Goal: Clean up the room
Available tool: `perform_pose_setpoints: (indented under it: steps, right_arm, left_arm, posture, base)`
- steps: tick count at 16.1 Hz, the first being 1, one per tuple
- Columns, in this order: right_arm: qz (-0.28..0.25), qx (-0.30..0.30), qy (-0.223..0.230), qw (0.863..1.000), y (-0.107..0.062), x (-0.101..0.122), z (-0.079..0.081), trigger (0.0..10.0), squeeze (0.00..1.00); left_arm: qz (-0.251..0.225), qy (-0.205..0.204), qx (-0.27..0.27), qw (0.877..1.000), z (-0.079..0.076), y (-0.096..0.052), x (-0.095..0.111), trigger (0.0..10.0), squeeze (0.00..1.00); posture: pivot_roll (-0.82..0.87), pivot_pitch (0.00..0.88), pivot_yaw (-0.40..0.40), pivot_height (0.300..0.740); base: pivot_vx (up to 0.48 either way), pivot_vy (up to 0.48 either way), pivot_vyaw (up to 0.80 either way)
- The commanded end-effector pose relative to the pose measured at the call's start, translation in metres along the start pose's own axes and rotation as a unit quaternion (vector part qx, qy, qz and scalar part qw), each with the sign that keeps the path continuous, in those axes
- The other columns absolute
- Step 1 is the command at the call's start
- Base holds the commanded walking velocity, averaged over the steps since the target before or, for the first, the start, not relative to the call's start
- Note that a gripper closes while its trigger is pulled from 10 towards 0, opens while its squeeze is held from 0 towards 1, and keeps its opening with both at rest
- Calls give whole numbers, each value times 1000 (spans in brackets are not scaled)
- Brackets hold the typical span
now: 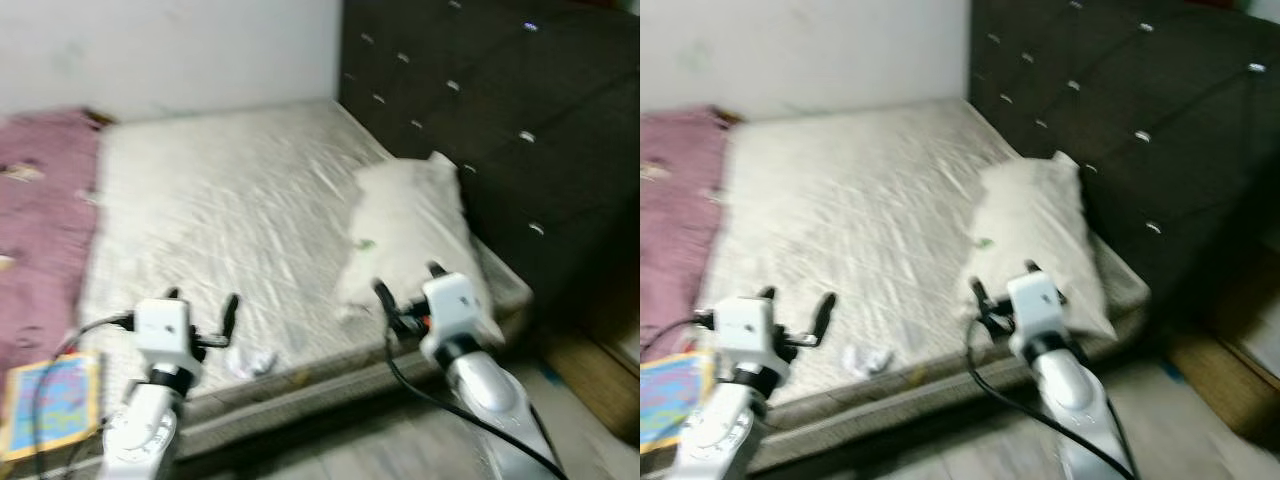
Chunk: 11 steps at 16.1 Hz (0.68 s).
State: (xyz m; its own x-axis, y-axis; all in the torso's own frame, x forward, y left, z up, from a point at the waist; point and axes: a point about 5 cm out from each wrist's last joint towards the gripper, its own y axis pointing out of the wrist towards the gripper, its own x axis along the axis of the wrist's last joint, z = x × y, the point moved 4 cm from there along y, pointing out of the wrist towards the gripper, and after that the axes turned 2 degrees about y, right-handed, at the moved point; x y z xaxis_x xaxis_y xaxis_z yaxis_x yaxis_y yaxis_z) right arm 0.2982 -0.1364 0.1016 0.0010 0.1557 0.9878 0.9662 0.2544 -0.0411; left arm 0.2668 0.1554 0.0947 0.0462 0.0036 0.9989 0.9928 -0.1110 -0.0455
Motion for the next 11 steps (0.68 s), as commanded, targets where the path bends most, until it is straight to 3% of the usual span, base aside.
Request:
perform_pose_setpoints:
  steps: [1,6,9,11]
  right_arm:
    - [-2,1,5,1000,1,1,-1,10000,0]
    - [-5,-1,12,1000,2,1,-1,10000,0]
    - [-5,-5,21,1000,2,1,-3,10000,0]
    - [-5,-5,21,1000,2,1,-2,10000,0]
  left_arm:
    - [0,7,-3,1000,1,-1,1,10000,0]
    - [0,5,-6,1000,1,0,1,10000,0]
    - [-4,3,-11,1000,0,0,2,10000,0]
    - [-11,6,-23,1000,-3,0,4,10000,0]
  posture:
    - [-29,0,-41,740]
    - [-32,0,-38,740]
    - [-32,0,-37,740]
    - [-33,0,-36,740]
  base:
    - [0,0,800]
    - [0,0,796]
    - [0,0,0]
    - [309,0,0]
